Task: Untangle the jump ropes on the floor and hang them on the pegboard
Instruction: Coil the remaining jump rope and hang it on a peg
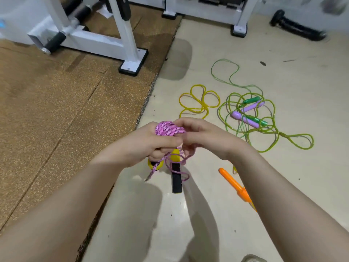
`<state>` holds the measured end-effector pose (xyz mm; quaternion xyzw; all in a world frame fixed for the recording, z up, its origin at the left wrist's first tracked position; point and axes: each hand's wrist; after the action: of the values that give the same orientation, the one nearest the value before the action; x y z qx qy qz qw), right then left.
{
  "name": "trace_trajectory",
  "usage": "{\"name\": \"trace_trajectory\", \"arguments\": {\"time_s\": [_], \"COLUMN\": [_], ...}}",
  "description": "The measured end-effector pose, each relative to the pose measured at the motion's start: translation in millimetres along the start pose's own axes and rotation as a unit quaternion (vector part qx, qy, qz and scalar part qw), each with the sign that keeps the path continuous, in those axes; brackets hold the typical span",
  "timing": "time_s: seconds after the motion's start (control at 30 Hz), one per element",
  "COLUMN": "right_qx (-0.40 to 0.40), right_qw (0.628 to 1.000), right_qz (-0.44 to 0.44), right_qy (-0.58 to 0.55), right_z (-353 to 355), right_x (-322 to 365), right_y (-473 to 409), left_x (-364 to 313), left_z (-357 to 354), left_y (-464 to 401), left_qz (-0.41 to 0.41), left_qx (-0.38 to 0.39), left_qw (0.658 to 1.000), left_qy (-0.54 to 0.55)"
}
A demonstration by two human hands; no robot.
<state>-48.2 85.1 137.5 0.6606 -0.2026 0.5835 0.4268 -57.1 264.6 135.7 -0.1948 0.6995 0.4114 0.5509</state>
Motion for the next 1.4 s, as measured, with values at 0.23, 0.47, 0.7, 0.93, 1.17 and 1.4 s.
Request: {"name": "trace_trajectory", "arguments": {"time_s": [0.23, 0.47, 0.7, 0.93, 1.17, 1.4], "right_qx": [-0.013, 0.053, -0.195, -0.228, -0.088, 0.104], "right_qw": [0.983, 0.943, 0.961, 0.961, 0.927, 0.924], "right_qz": [0.068, 0.191, 0.194, 0.142, -0.013, 0.033], "right_qy": [-0.168, -0.268, -0.017, 0.069, 0.365, 0.367], "right_z": [57, 76, 87, 100, 91, 56], "right_x": [81, 206, 253, 199, 178, 189], "right_y": [22, 34, 38, 38, 34, 43], "left_x": [-83, -172, -214, -181, -173, -167], "left_z": [29, 20, 7, -2, -1, 12], "left_y": [-3, 10, 15, 2, 9, -4], "left_qz": [-0.102, -0.147, -0.141, -0.105, -0.198, -0.165], "left_qx": [-0.124, -0.117, -0.165, -0.189, -0.162, -0.251], "left_qw": [0.975, 0.98, 0.975, 0.962, 0.866, 0.845], "left_qy": [0.151, 0.062, 0.045, 0.166, 0.429, 0.442]}}
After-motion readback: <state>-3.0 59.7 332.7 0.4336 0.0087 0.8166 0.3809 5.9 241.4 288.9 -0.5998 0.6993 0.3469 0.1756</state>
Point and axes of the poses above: each hand's wrist, its own y-axis away from the middle knuckle, its own z-axis out of the back of the hand, x = y × z, and after that the axes turned 5 degrees about -y, right-handed
